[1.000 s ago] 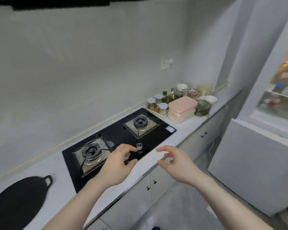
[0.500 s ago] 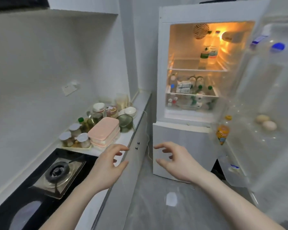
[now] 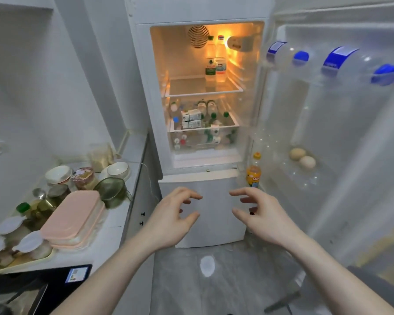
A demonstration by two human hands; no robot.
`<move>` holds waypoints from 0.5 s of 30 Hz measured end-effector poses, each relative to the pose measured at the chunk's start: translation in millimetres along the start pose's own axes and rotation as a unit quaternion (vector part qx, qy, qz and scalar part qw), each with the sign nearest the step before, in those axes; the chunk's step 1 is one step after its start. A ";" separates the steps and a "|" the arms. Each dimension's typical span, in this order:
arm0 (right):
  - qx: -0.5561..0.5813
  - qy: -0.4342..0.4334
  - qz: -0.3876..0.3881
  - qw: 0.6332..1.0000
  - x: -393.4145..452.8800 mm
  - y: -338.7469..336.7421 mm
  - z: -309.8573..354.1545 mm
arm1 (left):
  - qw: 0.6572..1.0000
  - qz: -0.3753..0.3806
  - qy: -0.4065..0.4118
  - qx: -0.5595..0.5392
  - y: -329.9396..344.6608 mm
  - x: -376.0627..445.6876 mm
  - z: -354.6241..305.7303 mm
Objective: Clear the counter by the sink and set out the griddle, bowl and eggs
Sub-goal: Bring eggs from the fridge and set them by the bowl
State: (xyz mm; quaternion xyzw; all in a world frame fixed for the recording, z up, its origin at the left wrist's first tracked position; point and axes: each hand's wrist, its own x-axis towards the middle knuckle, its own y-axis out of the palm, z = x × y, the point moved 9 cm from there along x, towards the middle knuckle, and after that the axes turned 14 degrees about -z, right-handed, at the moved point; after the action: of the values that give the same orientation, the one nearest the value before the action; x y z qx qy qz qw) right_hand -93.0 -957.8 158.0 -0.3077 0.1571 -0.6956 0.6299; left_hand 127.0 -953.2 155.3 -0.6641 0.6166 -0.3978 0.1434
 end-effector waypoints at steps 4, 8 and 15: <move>-0.006 -0.009 -0.059 0.998 31.1 -39.0 -5.8 | 0.999 0.022 0.034 -0.017 26.8 49.0 -23.9; -0.029 -0.030 -0.115 0.993 65.4 -84.9 -15.1 | 0.996 0.033 0.074 -0.033 54.5 105.9 -61.1; -0.094 -0.027 -0.187 0.977 102.3 -140.1 -46.2 | 0.983 0.048 0.171 -0.034 110.5 189.9 -140.3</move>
State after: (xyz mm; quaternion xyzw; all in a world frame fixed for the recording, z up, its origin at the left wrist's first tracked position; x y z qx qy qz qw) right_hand -232.9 -1043.1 231.3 -0.4084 0.1442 -0.7748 0.4606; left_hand -64.4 -1110.2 237.0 -0.5603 0.6762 -0.4772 0.0321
